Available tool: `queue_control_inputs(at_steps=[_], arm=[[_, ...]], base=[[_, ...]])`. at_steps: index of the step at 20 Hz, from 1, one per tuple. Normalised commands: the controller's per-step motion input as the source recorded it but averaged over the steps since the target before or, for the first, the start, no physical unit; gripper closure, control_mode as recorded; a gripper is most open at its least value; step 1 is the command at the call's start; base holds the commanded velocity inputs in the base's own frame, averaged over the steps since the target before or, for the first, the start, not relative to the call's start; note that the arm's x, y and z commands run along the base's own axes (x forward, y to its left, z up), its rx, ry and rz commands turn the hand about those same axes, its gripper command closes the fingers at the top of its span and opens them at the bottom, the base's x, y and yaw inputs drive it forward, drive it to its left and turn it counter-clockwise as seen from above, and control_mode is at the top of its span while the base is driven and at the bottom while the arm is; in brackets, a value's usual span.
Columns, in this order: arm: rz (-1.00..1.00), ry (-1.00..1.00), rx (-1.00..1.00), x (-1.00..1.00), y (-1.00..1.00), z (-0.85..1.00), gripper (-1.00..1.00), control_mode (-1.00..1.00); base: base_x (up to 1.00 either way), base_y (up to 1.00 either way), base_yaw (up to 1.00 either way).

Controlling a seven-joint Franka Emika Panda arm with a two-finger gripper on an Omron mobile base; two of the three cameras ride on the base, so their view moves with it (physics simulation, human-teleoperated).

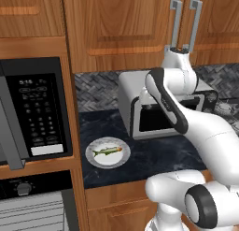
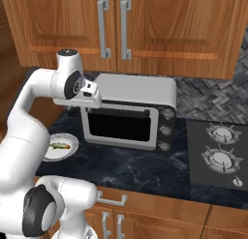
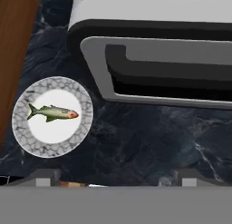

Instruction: Place the fish on the rack of the oven, and slide the rack back inside. Close the oven door.

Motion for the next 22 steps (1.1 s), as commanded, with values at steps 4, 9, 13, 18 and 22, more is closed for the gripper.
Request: queue_control_inputs(at_steps=[4,9,13,18,22], arm=[[0.31,0.06,0.00,0.14,0.30,-0.40,-1.00,-1.00],[0.40,0.00,0.00,0.07,0.25,-0.42,-1.00,-1.00],[0.37,0.00,-0.04,0.01,0.42,-0.51,-1.00,-1.00],[0.16,-0.11,-0.18,0.00,0.67,-0.63,-1.00,-1.00],[0.08,-0.09,-0.15,0.04,0.56,-0.51,-1.00,-1.00]], base=[[0.00,0.00,0.00],[0.00,0.00,0.00],[0.00,0.00,0.00],[0.00,0.00,0.00],[0.00,0.00,0.00]])
